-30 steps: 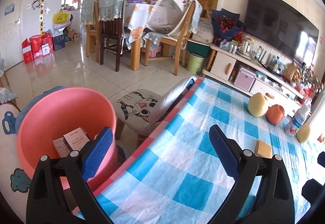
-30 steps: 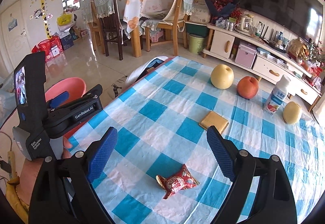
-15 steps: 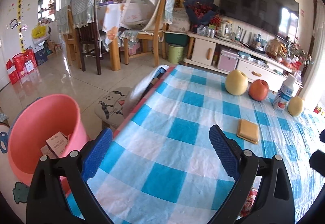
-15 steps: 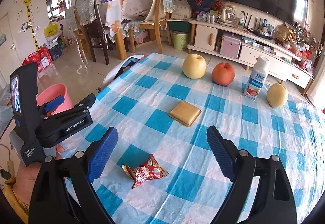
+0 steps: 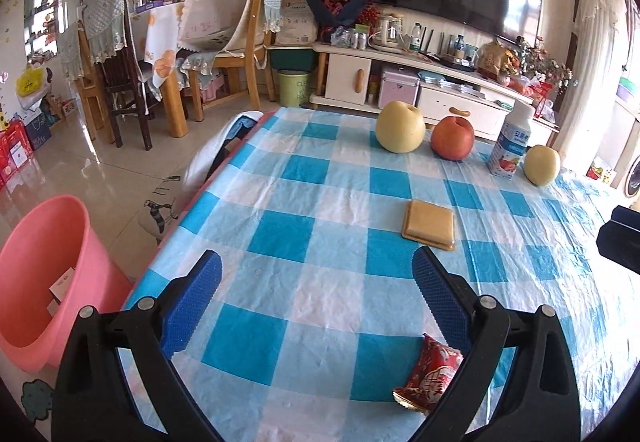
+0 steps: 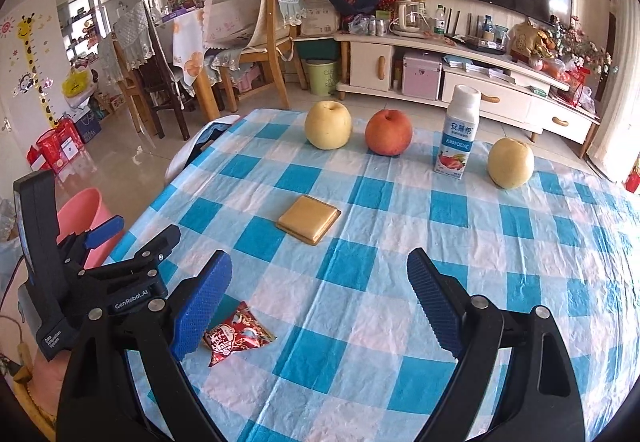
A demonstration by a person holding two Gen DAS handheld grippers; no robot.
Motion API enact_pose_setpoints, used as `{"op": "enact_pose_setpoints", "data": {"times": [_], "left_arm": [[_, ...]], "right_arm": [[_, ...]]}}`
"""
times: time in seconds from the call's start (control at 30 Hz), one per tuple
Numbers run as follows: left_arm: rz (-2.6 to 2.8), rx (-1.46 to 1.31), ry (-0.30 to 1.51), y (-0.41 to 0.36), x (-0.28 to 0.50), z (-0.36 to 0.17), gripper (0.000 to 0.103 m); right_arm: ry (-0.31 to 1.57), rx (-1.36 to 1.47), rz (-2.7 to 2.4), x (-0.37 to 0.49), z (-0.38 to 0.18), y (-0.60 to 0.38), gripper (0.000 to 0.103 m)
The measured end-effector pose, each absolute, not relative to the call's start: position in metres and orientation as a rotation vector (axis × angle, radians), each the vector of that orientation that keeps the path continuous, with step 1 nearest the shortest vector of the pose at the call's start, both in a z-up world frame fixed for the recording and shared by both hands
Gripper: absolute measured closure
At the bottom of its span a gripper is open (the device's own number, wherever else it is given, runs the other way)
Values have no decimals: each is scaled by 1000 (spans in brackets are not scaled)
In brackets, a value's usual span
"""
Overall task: Collect trash
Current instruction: 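Move both tools back over the table toward the small red candy packet, then lower the left tool onto the small red candy packet and close it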
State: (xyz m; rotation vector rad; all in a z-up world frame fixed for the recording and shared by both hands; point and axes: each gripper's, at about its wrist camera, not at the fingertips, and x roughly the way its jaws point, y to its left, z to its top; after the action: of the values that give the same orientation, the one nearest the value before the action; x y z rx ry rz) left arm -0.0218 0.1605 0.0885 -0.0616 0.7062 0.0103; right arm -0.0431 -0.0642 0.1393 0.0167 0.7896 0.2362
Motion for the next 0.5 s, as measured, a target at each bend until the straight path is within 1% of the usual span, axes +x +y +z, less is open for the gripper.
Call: {"op": "enact_pose_setpoints", "data": {"times": [0.37, 0.5], "left_arm": [[-320, -50, 772, 141, -29, 83, 7], [-424, 55, 826, 120, -36, 71, 7]], "right_arm": [[845, 46, 164, -27, 131, -94, 14], [880, 53, 168, -17, 126, -93, 14]]}}
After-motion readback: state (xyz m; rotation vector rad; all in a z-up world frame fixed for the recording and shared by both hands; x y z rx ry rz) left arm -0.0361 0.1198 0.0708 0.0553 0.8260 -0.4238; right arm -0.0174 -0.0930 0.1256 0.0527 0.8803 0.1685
